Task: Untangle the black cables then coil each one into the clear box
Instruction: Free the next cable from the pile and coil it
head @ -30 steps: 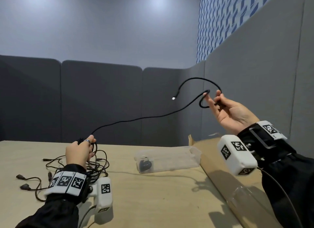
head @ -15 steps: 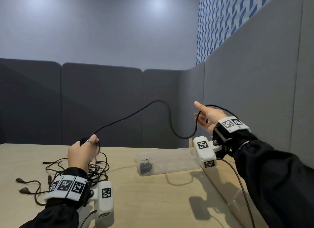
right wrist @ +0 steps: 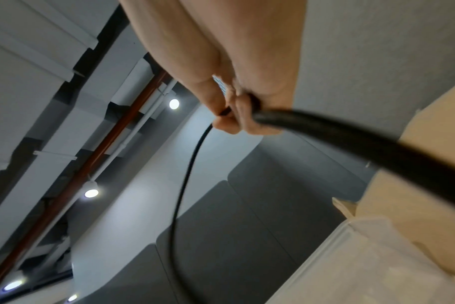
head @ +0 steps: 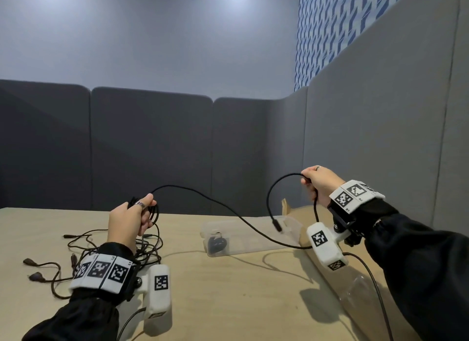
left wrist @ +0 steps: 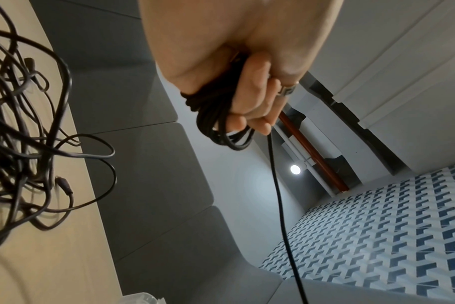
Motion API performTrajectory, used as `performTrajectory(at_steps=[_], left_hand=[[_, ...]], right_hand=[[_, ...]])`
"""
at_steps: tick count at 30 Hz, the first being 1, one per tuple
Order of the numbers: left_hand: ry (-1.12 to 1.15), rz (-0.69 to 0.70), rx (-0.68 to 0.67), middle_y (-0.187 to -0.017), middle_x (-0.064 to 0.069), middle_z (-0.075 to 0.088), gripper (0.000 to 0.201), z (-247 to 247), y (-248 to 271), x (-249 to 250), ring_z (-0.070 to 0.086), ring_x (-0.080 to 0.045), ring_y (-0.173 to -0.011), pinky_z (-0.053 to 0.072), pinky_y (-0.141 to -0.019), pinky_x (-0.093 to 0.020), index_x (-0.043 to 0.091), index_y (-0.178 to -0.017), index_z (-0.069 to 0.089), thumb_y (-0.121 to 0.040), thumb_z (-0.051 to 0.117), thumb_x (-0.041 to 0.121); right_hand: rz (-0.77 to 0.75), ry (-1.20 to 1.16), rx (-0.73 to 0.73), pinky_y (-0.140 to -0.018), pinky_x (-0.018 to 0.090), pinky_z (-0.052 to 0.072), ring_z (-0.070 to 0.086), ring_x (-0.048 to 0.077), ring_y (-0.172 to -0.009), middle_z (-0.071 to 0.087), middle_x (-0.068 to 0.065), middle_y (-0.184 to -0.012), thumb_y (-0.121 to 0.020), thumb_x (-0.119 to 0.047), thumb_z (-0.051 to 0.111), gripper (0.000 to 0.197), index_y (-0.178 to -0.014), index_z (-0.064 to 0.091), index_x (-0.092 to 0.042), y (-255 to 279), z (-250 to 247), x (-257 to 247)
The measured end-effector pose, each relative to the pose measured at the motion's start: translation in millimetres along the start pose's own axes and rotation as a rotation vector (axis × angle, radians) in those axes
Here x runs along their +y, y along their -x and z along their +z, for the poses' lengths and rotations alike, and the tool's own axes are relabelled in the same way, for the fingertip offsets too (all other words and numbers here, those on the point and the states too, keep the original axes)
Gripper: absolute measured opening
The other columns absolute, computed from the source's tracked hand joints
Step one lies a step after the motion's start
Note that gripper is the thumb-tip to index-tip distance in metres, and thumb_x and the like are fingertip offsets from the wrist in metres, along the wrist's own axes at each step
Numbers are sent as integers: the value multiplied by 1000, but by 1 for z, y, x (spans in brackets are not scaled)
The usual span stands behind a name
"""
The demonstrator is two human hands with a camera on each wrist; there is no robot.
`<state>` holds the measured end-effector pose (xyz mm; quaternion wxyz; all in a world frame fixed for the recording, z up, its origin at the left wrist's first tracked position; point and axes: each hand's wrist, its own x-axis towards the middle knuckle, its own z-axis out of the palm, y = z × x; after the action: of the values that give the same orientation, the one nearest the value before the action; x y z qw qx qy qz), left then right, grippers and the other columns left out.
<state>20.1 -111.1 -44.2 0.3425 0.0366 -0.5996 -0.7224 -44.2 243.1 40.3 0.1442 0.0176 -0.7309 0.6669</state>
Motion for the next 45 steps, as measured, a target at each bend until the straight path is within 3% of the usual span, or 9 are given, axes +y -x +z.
performTrajectory(at_steps=[4, 8, 15, 18, 21, 28, 35, 39, 45], left_hand=[[59, -29, -153, -37, 9, 28, 24, 5, 7, 8, 26, -8, -29, 36, -48, -22, 0, -86, 60, -93, 55, 22], [155, -71, -341, -39, 7, 23, 26, 19, 25, 24, 23, -10, -29, 37, -39, -16, 2, -84, 60, -93, 51, 25], [270, -82, -470, -37, 7, 22, 29, 26, 44, 41, 26, -10, -26, 33, -35, -14, 4, -79, 59, -84, 58, 33], [427, -188, -790, -33, 8, 28, 39, 24, 49, 40, 24, -7, -20, 40, -40, -17, 7, -71, 68, -59, 82, 41], [823, -293, -1225, -55, -12, 51, 35, 26, 61, 45, 37, -21, -36, 51, -75, -29, -12, -108, 59, -97, 43, 17], [352, 197, -531, -118, -9, 67, 24, 42, 51, 74, 69, -23, -96, 50, -91, -31, 2, -113, 58, -91, 49, 8], [-811, 325, -736, -75, -1, 72, 55, 32, 47, 47, 64, -8, -64, 49, -74, -33, 16, -94, 59, -79, 50, 68], [-323, 11, -1057, -42, -5, 54, 40, 38, 74, 69, 34, -11, -31, 30, -39, -19, 9, -78, 70, -70, 66, 48], [605, -115, -683, -86, -7, 72, 27, 72, 88, 98, 71, -18, -74, 55, -76, -24, 1, -95, 63, -96, 38, 12]], right_hand=[[-87, 739, -37, -88, 38, 46, 52, 27, -105, 49, 9, -116, -94, -38, 50, 31, -120, 52, -21, 9, 4, -1], [-351, 819, -390, -113, 44, 27, 35, 23, -135, 42, 2, -143, -88, -60, 46, 65, -143, 31, -28, 55, 50, -8], [-118, 114, -771, -51, 25, 48, 47, 12, -44, 47, -3, -53, -98, -31, 46, 27, -80, 56, -14, 92, 84, 2], [-220, 59, -552, -40, 18, 20, 21, 9, -44, 26, -4, -54, -97, -33, 48, 25, -81, 56, -16, 78, 83, -10], [-338, 291, -575, -40, 20, 20, 24, 11, -44, 28, -1, -56, -99, -37, 41, 31, -78, 60, -24, 82, 100, -10], [-268, 682, -980, -40, 20, 33, 38, 10, -50, 41, -1, -67, -101, -27, 37, 13, -110, 45, -25, 137, 99, 29], [-725, 705, -409, -70, 19, 41, 55, -3, -72, 61, -19, -76, -91, -30, 59, 10, -91, 69, -29, 102, 61, -2], [-712, 789, -299, -74, 35, 48, 57, 8, -75, 60, -16, -75, -92, -50, 48, 15, -84, 58, -42, 91, 55, -3], [-409, 850, -885, -45, 23, 39, 39, 9, -49, 43, -5, -66, -100, -24, 38, 11, -99, 49, -22, 133, 73, 31]])
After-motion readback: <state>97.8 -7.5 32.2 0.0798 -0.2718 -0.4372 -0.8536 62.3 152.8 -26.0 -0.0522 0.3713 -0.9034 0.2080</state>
